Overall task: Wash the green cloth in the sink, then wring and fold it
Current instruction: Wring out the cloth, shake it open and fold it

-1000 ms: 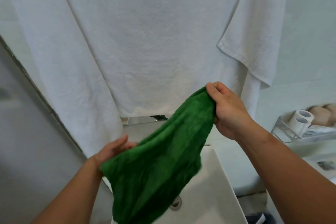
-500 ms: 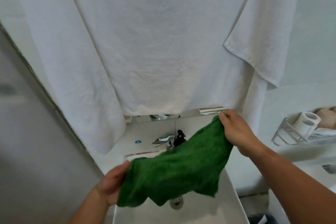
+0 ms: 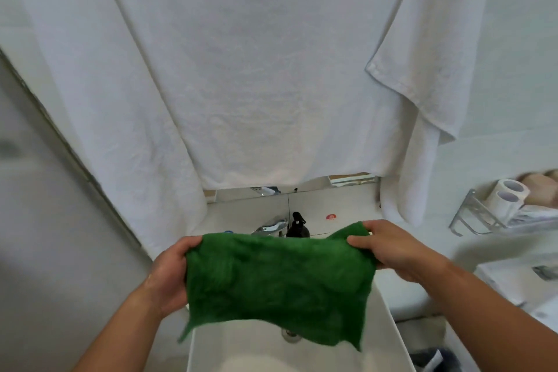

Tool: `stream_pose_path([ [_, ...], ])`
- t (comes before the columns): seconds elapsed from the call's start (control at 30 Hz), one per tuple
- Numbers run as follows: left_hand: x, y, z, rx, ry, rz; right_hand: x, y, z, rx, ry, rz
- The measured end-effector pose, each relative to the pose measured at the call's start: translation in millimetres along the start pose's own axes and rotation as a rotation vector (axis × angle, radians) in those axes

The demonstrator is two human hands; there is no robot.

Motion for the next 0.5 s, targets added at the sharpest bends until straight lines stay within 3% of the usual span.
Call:
stream_pose_path([
  [0.1,2.0,-0.7,-7.4,-0.042,0.143,-0.157,9.9,6.1,-4.9,-0.051,-0.124,-0.139],
  [0.2,1.9,1.5,-11.0,-0.095,0.286,-0.2,14.8,3.2,-2.0,-0.042,-0.055,-0.213],
  [0.37,5.1,-0.3,-14.8,-0.135,0.271,-0.239,20.9,-4.2,10.8,-0.013,0.055,0.089],
  [0.5,5.7,3.0,-19.6,-0.133,0.349,-0.324,24.1,-8.3,24.9,0.091,-0.402,0.079],
])
Point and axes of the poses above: each hand's wrist, its own y-axis towards the middle knuckle, its own x-axis out of the back of the hand, z = x × y, the point moved 5 cm from there along y, towards the middle knuckle, and after that the axes turned 2 degrees about z, right-handed, at the moved point
